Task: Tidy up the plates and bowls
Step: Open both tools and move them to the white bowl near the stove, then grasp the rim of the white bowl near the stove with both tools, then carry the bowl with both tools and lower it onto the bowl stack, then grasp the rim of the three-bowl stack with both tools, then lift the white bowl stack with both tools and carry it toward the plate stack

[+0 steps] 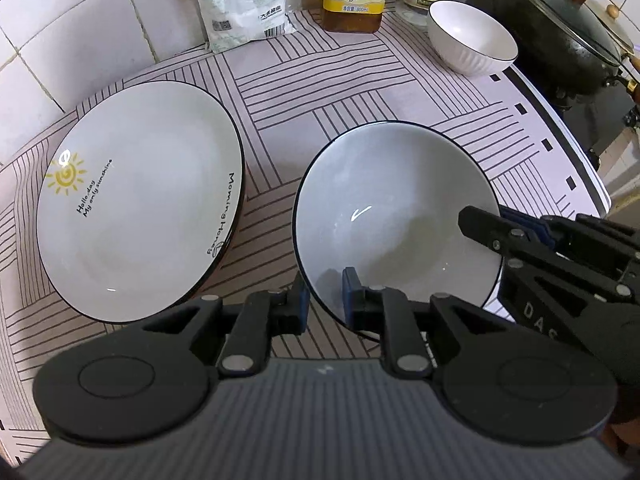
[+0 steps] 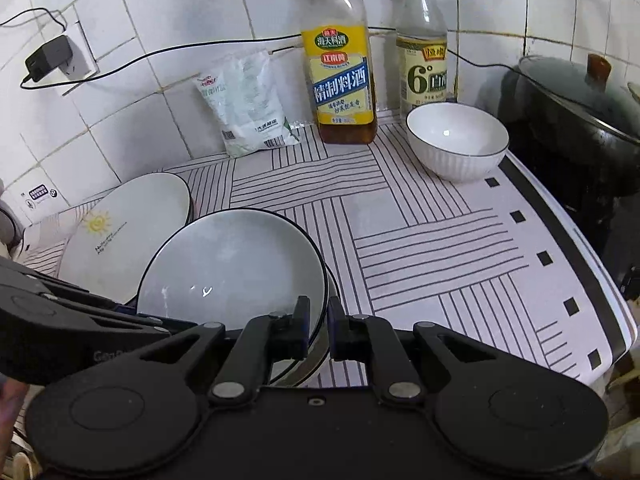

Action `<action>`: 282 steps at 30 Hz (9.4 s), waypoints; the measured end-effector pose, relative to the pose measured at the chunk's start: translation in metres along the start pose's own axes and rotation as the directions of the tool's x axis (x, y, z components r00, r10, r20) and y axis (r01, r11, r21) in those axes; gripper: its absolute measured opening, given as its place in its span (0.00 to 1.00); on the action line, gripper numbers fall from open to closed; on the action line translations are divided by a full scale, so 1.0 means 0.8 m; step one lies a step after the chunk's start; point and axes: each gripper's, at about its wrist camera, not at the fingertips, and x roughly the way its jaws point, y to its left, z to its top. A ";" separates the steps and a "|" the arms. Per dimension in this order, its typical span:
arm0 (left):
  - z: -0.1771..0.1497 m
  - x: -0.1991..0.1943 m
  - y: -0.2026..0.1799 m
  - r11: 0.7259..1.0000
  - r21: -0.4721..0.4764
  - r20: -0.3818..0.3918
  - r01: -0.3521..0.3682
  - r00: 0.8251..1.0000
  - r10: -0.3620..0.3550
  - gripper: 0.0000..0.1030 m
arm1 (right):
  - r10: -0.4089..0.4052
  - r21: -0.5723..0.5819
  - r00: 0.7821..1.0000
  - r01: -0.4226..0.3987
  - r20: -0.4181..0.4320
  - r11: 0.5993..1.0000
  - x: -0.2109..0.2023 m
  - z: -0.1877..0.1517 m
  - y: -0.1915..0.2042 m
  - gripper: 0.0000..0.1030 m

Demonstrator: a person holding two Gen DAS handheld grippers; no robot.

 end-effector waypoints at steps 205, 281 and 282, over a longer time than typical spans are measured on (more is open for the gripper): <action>0.002 -0.049 -0.035 0.989 0.056 0.068 -0.140 0.988 0.136 0.31 | 0.119 -0.267 0.987 -0.087 0.105 0.960 -0.027 -0.041 0.023 0.90; -0.031 0.020 0.067 0.904 -0.316 0.168 0.286 0.955 -0.243 0.37 | 0.214 -0.273 0.953 -0.151 0.217 0.950 0.055 -0.090 0.010 0.95; -0.030 0.017 0.067 0.907 -0.309 0.169 0.285 0.955 -0.243 0.37 | 0.221 -0.261 0.951 -0.162 0.216 0.952 0.053 -0.089 0.008 0.95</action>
